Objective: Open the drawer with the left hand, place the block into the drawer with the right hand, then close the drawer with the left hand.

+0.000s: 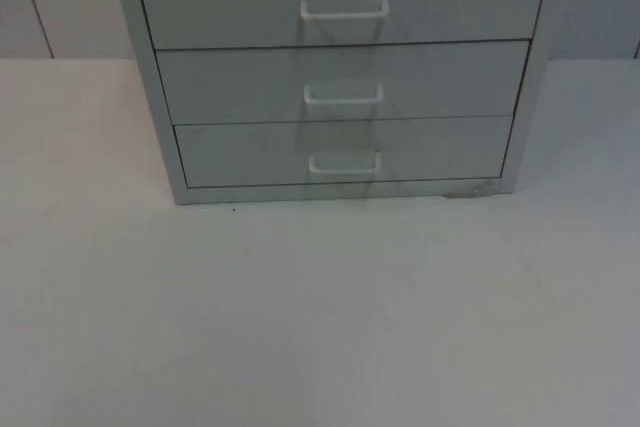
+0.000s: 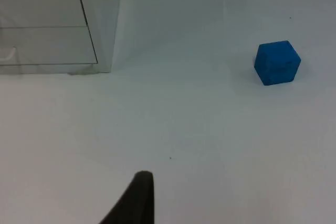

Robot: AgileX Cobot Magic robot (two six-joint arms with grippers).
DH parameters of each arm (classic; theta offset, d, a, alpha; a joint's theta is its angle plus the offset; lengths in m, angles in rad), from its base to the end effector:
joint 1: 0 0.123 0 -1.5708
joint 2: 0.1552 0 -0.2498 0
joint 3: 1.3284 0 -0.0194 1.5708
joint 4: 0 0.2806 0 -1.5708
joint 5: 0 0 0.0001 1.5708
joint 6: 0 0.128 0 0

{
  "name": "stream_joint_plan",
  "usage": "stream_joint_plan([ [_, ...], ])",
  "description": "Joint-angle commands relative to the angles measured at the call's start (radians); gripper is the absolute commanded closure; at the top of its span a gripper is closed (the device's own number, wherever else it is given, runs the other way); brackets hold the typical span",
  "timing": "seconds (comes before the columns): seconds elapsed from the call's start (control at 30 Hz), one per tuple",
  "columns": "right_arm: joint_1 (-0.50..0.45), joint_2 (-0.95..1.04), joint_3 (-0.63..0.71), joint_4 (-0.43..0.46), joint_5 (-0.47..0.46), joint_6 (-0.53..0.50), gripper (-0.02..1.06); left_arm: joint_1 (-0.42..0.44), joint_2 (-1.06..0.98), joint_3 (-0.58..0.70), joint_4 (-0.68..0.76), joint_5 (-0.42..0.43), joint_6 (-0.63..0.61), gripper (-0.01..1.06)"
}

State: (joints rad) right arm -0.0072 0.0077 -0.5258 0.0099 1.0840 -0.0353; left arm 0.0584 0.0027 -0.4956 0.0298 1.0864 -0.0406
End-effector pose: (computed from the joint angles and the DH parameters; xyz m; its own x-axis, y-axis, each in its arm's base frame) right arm 0.0868 0.0005 0.2801 -0.4604 -0.0274 -0.8873 -0.0147 0.9996 -0.0232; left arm 0.0889 0.0086 0.2702 -0.4816 -0.0549 -0.8747 -0.0943 0.9955 -0.0106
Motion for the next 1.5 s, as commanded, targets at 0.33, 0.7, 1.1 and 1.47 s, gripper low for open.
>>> stream_joint_plan([
  [0.33,-0.005,0.269,-0.120,0.019,-0.131,-0.005,-0.01,0.001,0.176,-0.070,-0.030,-0.051,0.000,0.02],
  [0.7,-0.005,0.545,-0.157,0.019,-0.241,-0.007,-0.01,0.001,0.407,-0.078,-0.067,-0.159,0.000,0.02],
  [1.1,-0.005,0.709,-0.157,0.019,-0.280,-0.007,-0.01,0.001,0.638,-0.078,-0.144,-0.293,0.054,0.02],
  [1.47,-0.005,0.708,-0.157,0.019,-0.297,-0.007,-0.01,0.001,0.678,-0.092,-0.266,-0.293,0.206,0.02],
])
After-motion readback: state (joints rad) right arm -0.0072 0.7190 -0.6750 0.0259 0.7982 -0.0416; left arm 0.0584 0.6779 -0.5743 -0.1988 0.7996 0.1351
